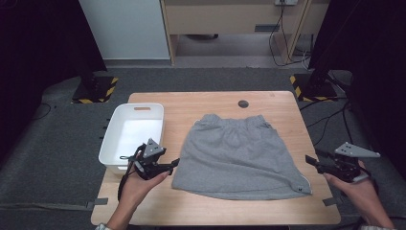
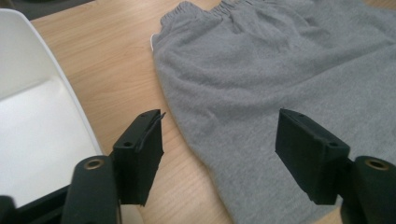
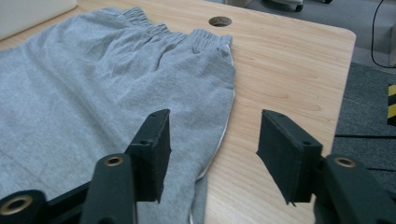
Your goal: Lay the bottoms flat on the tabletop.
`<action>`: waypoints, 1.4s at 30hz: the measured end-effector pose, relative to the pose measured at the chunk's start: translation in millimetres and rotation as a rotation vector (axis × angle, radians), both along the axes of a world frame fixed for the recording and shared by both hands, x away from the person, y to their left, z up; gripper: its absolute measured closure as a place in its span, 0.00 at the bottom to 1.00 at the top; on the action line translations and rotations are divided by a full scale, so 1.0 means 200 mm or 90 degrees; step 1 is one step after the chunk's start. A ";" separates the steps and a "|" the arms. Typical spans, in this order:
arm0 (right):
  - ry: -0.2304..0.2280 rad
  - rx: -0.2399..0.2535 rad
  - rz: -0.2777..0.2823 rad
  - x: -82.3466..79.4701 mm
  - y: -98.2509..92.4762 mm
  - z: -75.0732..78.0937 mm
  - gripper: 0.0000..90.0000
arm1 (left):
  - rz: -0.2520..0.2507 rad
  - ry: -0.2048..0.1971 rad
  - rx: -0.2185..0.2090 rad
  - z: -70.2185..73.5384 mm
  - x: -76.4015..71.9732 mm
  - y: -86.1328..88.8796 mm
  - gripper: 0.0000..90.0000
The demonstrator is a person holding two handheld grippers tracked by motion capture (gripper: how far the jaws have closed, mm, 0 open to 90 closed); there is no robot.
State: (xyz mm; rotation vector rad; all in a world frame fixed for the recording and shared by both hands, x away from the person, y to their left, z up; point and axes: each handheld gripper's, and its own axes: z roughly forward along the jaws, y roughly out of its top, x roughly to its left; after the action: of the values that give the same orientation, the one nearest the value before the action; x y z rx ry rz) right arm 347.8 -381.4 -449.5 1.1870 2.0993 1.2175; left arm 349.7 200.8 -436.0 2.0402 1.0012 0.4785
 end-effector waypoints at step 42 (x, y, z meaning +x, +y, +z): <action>0.039 -0.040 0.093 0.25 0.51 -0.13 0.14 | -0.072 0.006 -0.009 -0.05 0.39 -0.29 0.09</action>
State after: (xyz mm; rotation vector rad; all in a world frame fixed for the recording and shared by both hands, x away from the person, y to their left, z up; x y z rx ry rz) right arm 397.6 -279.5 -475.6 1.0717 2.2869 1.1821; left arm 428.3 142.7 -446.8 2.0754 0.8865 0.4009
